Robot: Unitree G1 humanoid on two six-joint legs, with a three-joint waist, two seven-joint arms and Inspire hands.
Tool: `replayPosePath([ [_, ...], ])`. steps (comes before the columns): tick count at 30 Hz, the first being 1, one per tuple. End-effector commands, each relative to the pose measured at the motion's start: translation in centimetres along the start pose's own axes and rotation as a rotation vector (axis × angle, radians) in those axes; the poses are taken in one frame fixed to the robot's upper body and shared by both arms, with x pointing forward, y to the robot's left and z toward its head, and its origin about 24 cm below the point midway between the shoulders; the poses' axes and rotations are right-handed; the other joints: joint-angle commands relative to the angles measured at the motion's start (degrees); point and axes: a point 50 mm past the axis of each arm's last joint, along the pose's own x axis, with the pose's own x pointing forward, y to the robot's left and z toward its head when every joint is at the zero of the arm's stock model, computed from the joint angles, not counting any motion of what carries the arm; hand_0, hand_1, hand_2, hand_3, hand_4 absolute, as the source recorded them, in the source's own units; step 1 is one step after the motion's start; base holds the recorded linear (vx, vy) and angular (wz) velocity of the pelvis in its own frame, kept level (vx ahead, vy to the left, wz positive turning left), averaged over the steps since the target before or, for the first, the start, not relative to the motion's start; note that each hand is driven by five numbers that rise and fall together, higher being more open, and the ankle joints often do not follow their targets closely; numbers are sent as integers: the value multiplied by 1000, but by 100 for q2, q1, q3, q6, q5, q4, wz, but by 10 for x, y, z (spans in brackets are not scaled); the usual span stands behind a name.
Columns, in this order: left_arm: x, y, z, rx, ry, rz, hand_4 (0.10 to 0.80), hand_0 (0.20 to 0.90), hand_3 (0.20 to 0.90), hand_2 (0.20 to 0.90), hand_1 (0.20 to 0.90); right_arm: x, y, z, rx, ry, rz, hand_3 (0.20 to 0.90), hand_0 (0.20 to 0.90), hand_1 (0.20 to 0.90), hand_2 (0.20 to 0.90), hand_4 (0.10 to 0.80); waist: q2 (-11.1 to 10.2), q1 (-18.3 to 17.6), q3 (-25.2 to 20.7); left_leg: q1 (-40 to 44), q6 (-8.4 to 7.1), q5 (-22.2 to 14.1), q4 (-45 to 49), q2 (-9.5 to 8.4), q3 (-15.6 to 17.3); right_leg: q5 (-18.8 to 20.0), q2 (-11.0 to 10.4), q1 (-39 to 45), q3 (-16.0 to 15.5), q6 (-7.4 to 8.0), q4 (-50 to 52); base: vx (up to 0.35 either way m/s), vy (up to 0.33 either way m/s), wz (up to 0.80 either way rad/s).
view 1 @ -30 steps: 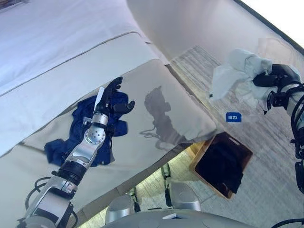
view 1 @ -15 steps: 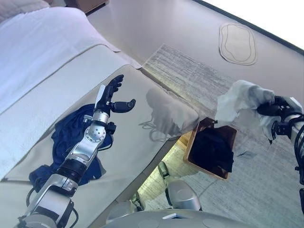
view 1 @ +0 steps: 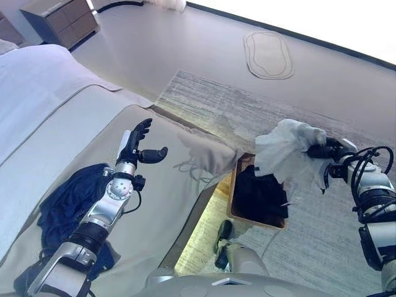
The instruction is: Pick up the clothes from the bed and place them into the basket
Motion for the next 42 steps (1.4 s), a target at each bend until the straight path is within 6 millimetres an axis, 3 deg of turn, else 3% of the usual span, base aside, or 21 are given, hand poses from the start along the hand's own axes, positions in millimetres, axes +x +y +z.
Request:
replayPosePath([
  [1,15,19,51,-11,-221,26,800,900,900,900,900,-6,-21,24,-14,-147,-127,200,300,300,300,100,-28,-276,-655,-714,453,-252,328,-335,-1077,-597,-191,283,1777,759,369,-13,-111,95],
  [2,16,19,52,-11,-221,24,800,900,900,900,900,-7,-18,14,-12,-134,-137,200,300,300,300,100,-26,-348,-676,-725,434,-211,283,-334,-1168,-601,-175,266,1910,777,374,41,-101,138],
  [6,13,18,44,-30,-194,53,800,900,900,900,900,-9,-13,3,-21,-111,-129,200,300,300,300,100,-56,-423,-646,-671,336,-267,365,-242,-1155,-636,-179,277,1830,754,377,14,-103,76],
  [14,8,13,34,-42,-177,39,800,900,900,900,900,-6,-20,13,-54,-108,-133,200,300,300,300,100,65,-342,-561,-701,182,-186,275,-194,-1154,-498,-146,391,1837,735,-34,-3,-61,1],
  [25,8,13,37,-49,-196,27,800,900,900,900,900,-3,-19,-6,-91,-17,-169,200,300,300,300,100,362,-433,-400,-750,132,-132,157,-223,-1107,-393,-128,345,1981,755,-330,-26,-36,-2],
  [33,9,7,40,-60,-203,8,800,900,900,900,900,-3,-16,-3,-104,-48,-146,200,300,300,300,100,535,-507,-320,-795,99,-116,159,-226,-1083,-408,-126,309,2034,744,-365,-14,-3,-1],
  [34,9,6,40,-61,-203,7,800,900,900,900,900,-3,-16,-3,-107,-49,-146,233,328,328,328,133,546,-512,-314,-798,96,-113,157,-227,-1082,-408,-126,306,2039,744,-370,-28,3,-5],
  [36,9,5,40,-65,-206,3,800,900,900,900,900,-3,-16,-3,-115,-52,-144,378,453,453,453,278,575,-522,-293,-811,90,-102,146,-236,-1082,-406,-126,295,2053,744,-384,-23,9,-5],
  [37,9,4,40,-66,-206,1,800,900,900,900,900,-3,-15,-4,-120,-51,-145,518,573,573,573,418,588,-524,-290,-814,89,-101,140,-241,-1084,-408,-124,292,2059,744,-391,0,0,0],
  [38,9,3,40,-71,-208,-1,800,900,900,900,900,-3,-16,-5,-132,-54,-144,900,900,900,900,800,615,-536,-265,-814,82,-92,126,-240,-1079,-409,-124,285,2065,741,-403,-35,3,-3],
  [42,9,1,42,-78,-213,-3,800,900,900,900,900,-3,-15,-7,-138,-47,-144,900,900,900,900,800,649,-533,-253,-820,59,-64,99,-239,-1069,-417,-122,294,2047,739,-425,-10,0,0],
])
